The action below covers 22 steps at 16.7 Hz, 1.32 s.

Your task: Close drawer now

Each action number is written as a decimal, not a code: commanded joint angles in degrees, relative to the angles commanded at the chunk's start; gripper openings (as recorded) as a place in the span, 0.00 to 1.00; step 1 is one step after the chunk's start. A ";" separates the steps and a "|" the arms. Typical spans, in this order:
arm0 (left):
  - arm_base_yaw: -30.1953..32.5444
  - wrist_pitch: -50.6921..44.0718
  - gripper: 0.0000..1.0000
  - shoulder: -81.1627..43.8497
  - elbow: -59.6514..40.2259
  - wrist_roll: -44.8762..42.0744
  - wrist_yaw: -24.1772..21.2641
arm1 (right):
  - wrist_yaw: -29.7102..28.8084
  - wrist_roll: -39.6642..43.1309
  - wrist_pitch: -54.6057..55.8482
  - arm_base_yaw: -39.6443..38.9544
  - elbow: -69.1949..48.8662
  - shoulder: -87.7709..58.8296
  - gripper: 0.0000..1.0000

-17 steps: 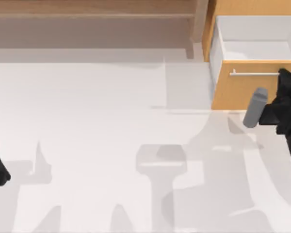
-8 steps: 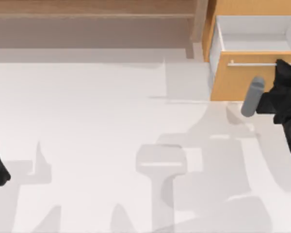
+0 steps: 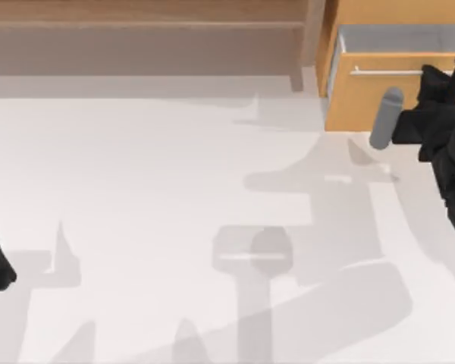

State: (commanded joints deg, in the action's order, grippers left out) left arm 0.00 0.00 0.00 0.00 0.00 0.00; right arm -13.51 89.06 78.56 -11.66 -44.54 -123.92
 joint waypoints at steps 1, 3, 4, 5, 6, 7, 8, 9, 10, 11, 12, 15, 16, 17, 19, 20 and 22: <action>0.00 0.00 1.00 0.00 0.00 0.00 0.00 | 0.24 -0.05 -0.78 0.24 -1.32 -0.46 0.00; 0.00 0.00 1.00 0.00 0.00 0.00 0.00 | 0.44 -0.12 -1.35 0.43 -2.31 -0.77 0.00; 0.00 0.00 1.00 0.00 0.00 0.00 0.00 | 0.44 -0.12 -1.35 0.43 -2.31 -0.77 0.00; 0.00 0.00 1.00 0.00 0.00 0.00 0.00 | 0.44 -0.12 -1.35 0.43 -2.31 -0.77 0.00; 0.00 0.00 1.00 0.00 0.00 0.00 0.00 | 0.32 -0.26 -1.34 0.28 -2.03 -0.58 0.00; 0.00 0.00 1.00 0.00 0.00 0.00 0.00 | 0.34 -0.26 -1.41 0.29 -2.20 -0.64 0.00; 0.00 0.00 1.00 0.00 0.00 0.00 0.00 | 0.43 -0.28 -1.71 0.35 -2.89 -0.91 0.00; 0.00 0.00 1.00 0.00 0.00 0.00 0.00 | 0.56 -0.30 -2.28 0.47 -3.99 -1.39 0.00; 0.00 0.00 1.00 0.00 0.00 0.00 0.00 | 0.71 -0.31 -3.07 0.64 -5.42 -2.05 0.00; 0.00 0.00 1.00 0.00 0.00 0.00 0.00 | 0.89 -0.32 -4.04 0.85 -7.10 -2.84 0.00; 0.00 0.00 1.00 0.00 0.00 0.00 0.00 | 1.08 -0.31 -5.12 1.09 -8.95 -3.72 0.00; 0.00 0.00 1.00 0.00 0.00 0.00 0.00 | 1.72 -0.27 -8.40 1.79 -14.58 -6.30 0.00; 0.00 0.00 1.00 0.00 0.00 0.00 0.00 | 1.92 -0.24 -9.30 1.98 -16.19 -6.98 0.00; 0.00 0.00 1.00 0.00 0.00 0.00 0.00 | 2.07 -0.20 -10.00 2.12 -17.49 -7.50 0.00; 0.00 0.00 1.00 0.00 0.00 0.00 0.00 | 2.20 -0.16 -10.63 2.26 -18.69 -7.92 0.00; 0.00 0.00 1.00 0.00 0.00 0.00 0.00 | 2.20 -0.16 -10.63 2.26 -18.69 -7.92 0.00; 0.00 0.00 1.00 0.00 0.00 0.00 0.00 | 2.20 -0.16 -10.63 2.26 -18.69 -7.92 0.00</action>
State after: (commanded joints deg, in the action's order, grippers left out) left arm 0.00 0.00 0.00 0.00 0.00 0.00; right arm -11.31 88.90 67.94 -9.41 -63.24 -131.85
